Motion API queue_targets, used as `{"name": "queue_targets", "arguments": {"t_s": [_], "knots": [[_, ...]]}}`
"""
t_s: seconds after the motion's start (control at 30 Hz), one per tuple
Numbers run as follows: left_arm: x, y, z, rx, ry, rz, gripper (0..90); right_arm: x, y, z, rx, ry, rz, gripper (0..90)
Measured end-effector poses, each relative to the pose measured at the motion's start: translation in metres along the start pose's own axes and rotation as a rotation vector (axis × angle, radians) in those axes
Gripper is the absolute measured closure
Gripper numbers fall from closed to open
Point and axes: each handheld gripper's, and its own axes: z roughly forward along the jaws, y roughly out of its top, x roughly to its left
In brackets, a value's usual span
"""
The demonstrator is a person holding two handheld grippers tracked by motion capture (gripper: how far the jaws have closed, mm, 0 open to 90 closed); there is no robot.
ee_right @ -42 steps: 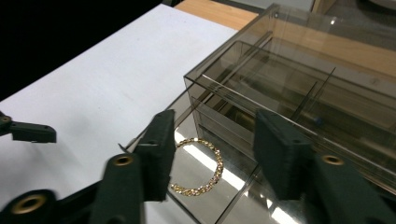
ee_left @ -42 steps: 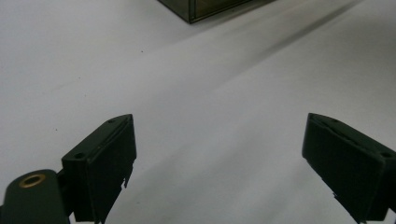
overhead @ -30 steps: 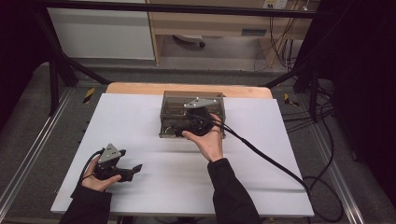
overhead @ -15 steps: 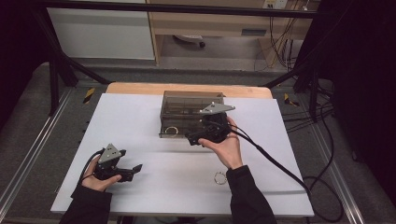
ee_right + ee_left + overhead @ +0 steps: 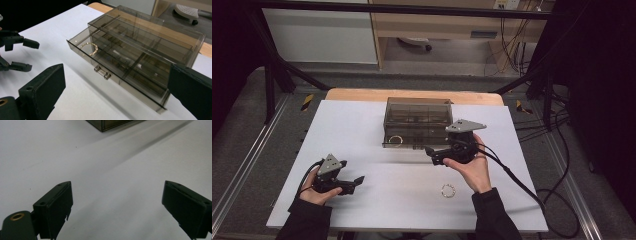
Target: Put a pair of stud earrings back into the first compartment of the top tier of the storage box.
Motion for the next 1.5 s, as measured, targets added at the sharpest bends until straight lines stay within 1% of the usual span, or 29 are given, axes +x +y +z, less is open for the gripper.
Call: {"name": "queue_targets", "arguments": {"t_s": [0.27,0.57,0.8,0.93,1.1,1.17,1.23,1.3,1.5], "knots": [[0.0,0.0,0.0,0.001,0.001,-0.001,9.8,-0.007,-0.022,-0.009,0.02,0.001,0.024,2.2],[0.0,0.0,0.0,0.003,0.001,-0.001,9.8,-0.019,-0.047,-0.018,0.054,-0.017,0.052,2.4],[0.0,0.0,0.0,0.004,0.002,-0.001,9.8,-0.028,-0.064,-0.021,0.079,-0.024,0.077,2.4],[0.0,-0.001,0.001,0.005,0.003,-0.001,9.8,-0.031,-0.073,-0.022,0.095,-0.026,0.081,2.4],[0.0,-0.001,0.001,0.006,0.002,0.0,9.8,-0.033,-0.084,-0.021,0.119,-0.023,0.089,2.6],[0.0,-0.001,0.001,0.006,0.003,0.0,9.8,-0.033,-0.086,-0.02,0.13,-0.025,0.084,2.6],[0.0,-0.001,0.001,0.005,0.003,-0.001,9.8,-0.033,-0.089,-0.02,0.129,-0.024,0.086,3.0],[0.0,-0.001,0.001,0.007,0.002,0.0,9.8,-0.033,-0.09,-0.019,0.133,-0.028,0.077,3.2],[0.0,-0.001,0.001,0.006,0.002,0.0,9.8,-0.029,-0.095,-0.014,0.153,-0.019,0.062,4.0]]}}
